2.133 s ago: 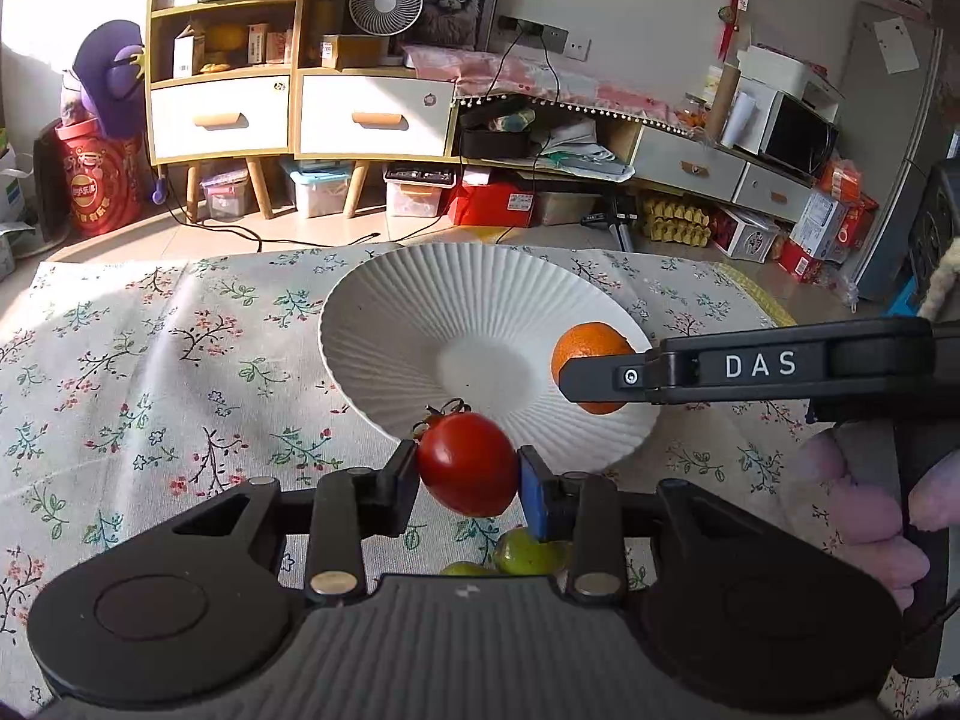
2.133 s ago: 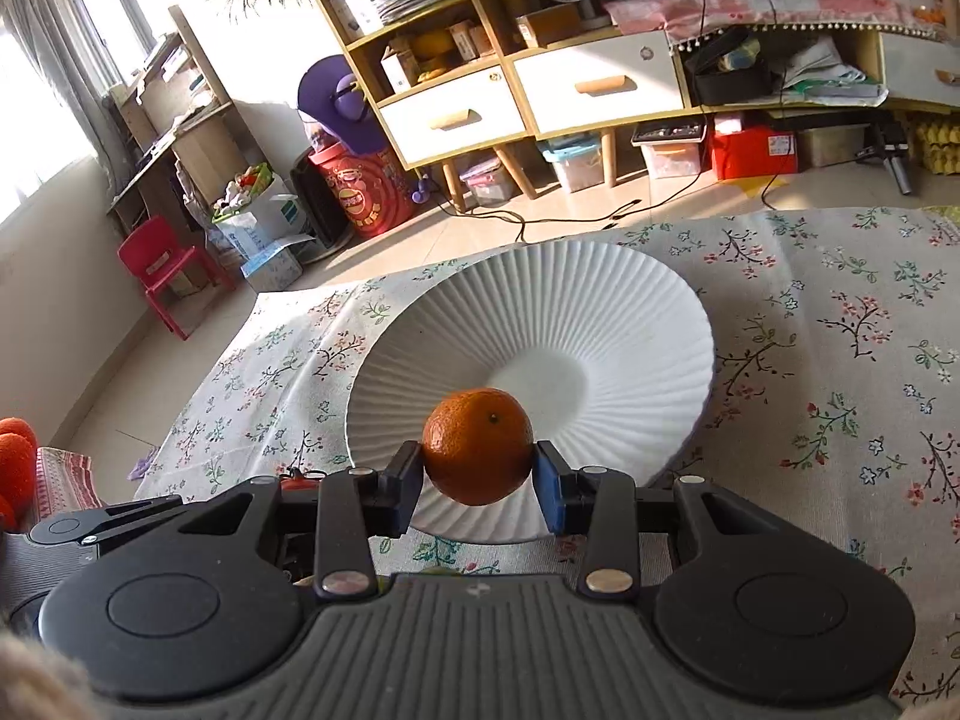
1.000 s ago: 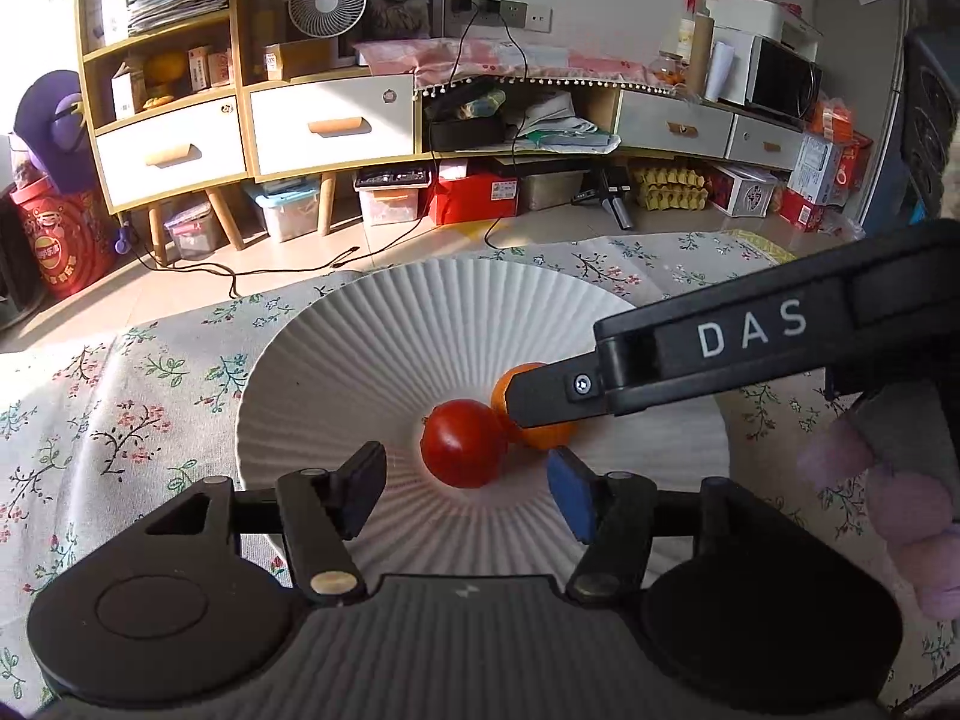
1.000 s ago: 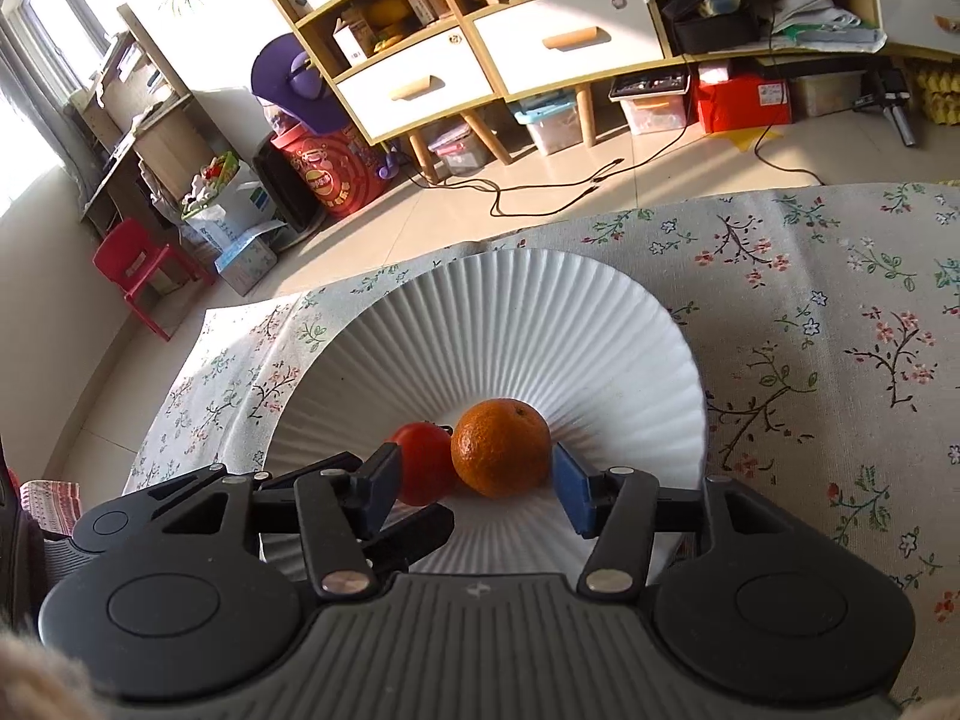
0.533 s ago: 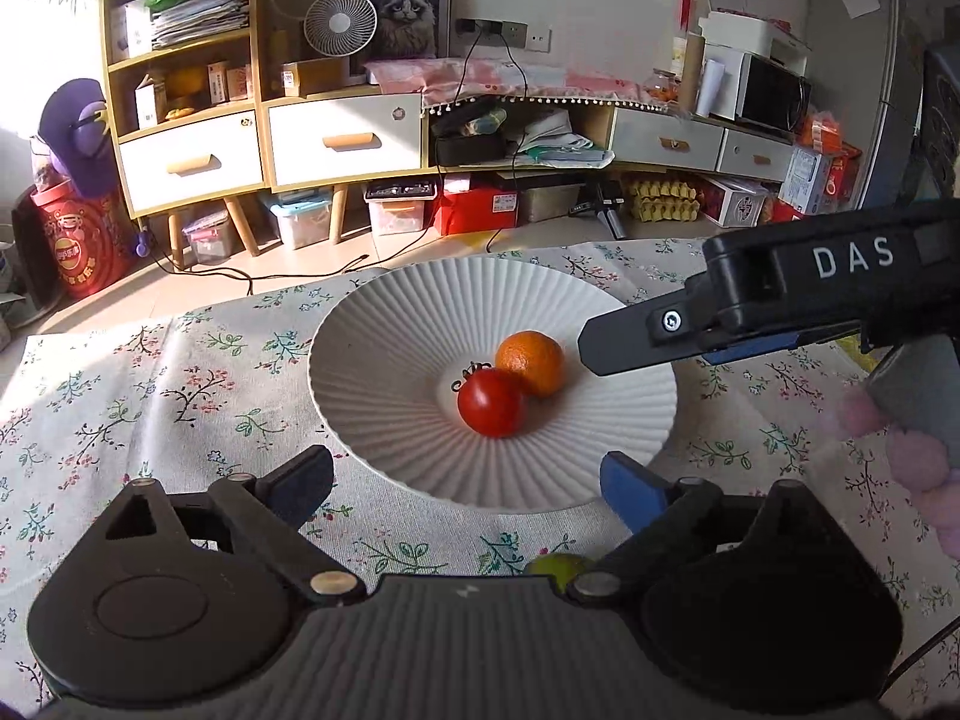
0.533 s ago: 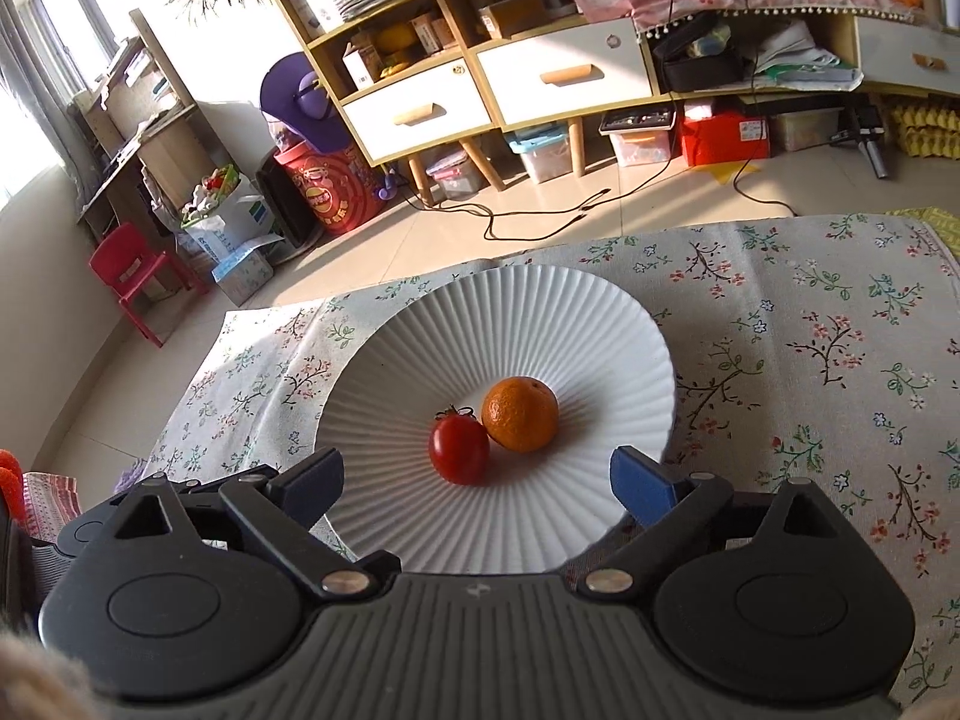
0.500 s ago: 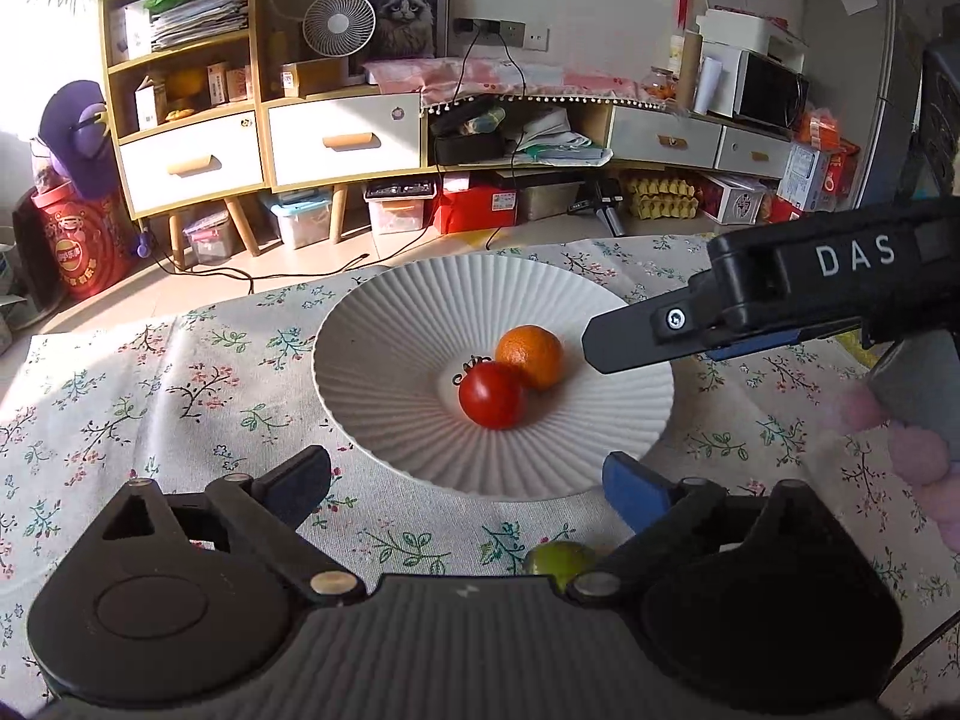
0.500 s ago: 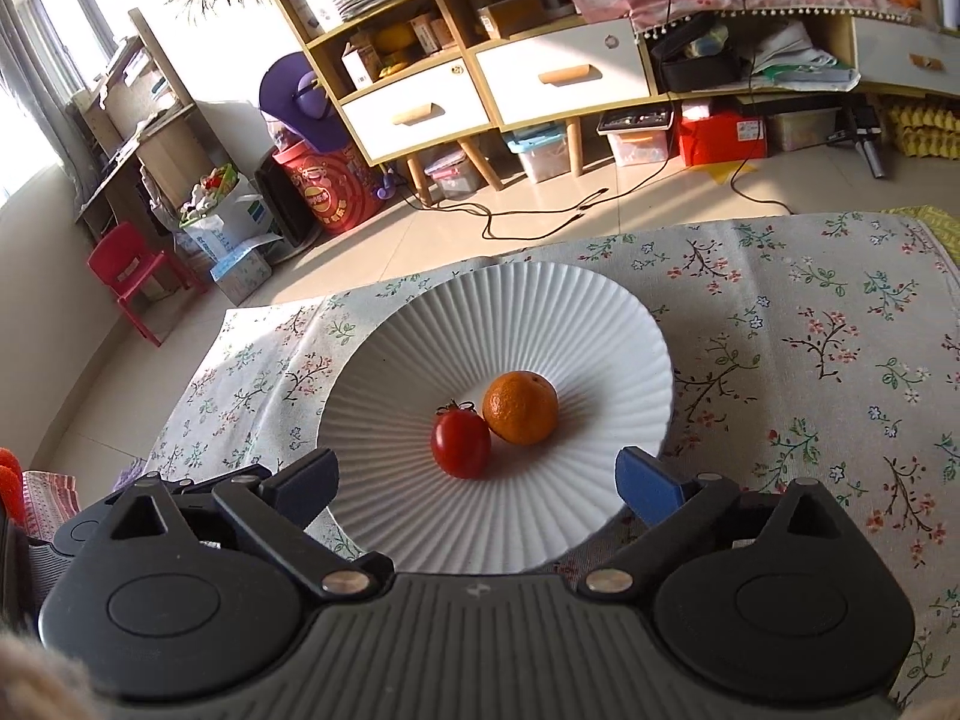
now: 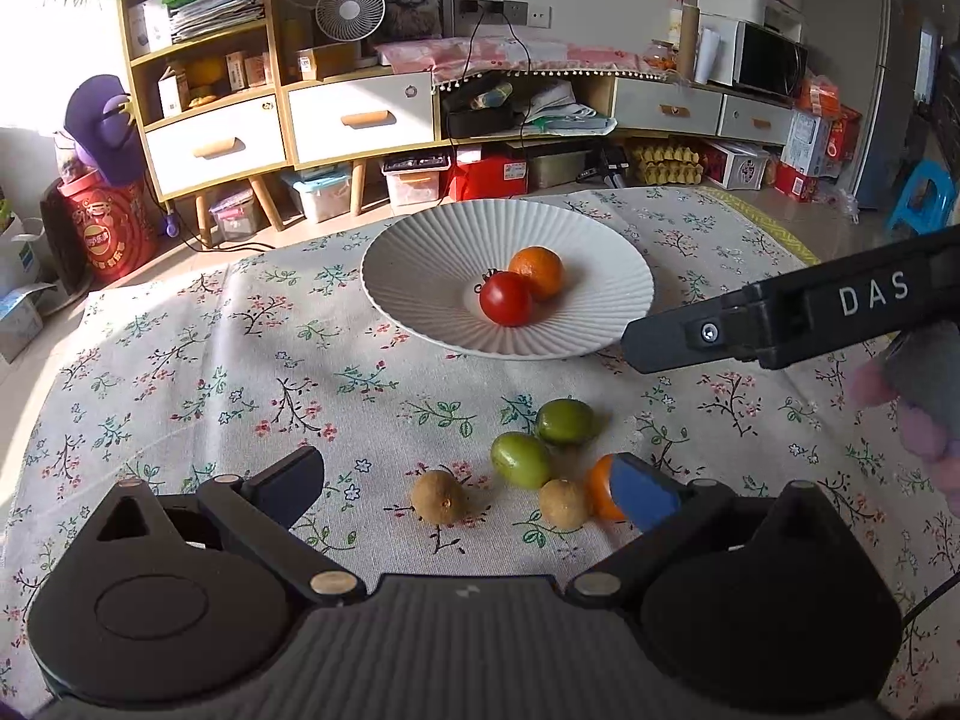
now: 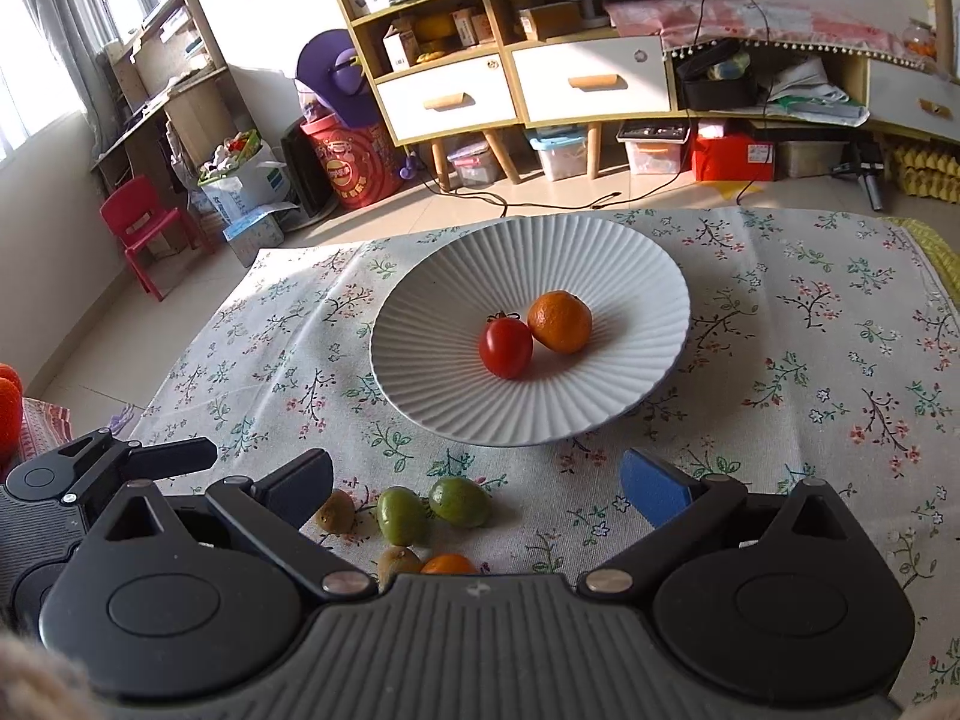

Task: Organize fruits
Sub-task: 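Move both tools back toward the remaining fruits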

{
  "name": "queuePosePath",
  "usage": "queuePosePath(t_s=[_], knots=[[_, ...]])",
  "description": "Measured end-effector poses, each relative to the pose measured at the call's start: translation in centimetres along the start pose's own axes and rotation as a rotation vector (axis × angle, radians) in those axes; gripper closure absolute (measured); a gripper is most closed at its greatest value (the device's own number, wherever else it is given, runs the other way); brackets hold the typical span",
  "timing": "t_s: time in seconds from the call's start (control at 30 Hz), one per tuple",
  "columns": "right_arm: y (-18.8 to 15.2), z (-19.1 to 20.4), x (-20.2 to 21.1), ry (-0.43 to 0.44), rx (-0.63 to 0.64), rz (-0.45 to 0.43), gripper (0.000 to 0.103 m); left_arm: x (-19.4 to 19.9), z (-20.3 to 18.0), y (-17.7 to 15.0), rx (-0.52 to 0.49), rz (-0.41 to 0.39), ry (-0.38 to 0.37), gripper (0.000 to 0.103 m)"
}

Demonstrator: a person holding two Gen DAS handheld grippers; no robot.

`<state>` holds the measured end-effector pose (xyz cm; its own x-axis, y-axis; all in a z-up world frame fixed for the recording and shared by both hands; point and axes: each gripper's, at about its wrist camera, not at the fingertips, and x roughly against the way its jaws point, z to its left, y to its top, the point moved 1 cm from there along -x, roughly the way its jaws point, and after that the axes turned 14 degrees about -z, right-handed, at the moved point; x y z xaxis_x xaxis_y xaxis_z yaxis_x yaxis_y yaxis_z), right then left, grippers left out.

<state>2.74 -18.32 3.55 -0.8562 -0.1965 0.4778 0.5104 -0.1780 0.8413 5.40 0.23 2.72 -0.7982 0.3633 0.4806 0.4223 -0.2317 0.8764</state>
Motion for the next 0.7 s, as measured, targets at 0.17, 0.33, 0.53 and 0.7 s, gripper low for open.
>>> queuePosePath(t_s=[0.17,0.33,0.53,0.7], knots=[[-1.5,0.1,0.8,0.014,0.004,-0.02,0.001,1.3,0.6,-1.8,0.019,-0.016,0.008,0.007],[-3.3,-0.6,1.2,-0.004,-0.01,-0.025,0.001,2.1,1.7,-4.0,0.072,0.006,0.019,0.007],[-4.8,-1.1,2.0,-0.028,-0.019,-0.03,0.001,3.3,2.6,-5.7,0.063,0.005,0.049,0.007],[-6.5,-1.1,2.7,-0.043,0.006,-0.037,0.001,4.1,3.0,-6.6,0.07,-0.008,0.054,0.007]])
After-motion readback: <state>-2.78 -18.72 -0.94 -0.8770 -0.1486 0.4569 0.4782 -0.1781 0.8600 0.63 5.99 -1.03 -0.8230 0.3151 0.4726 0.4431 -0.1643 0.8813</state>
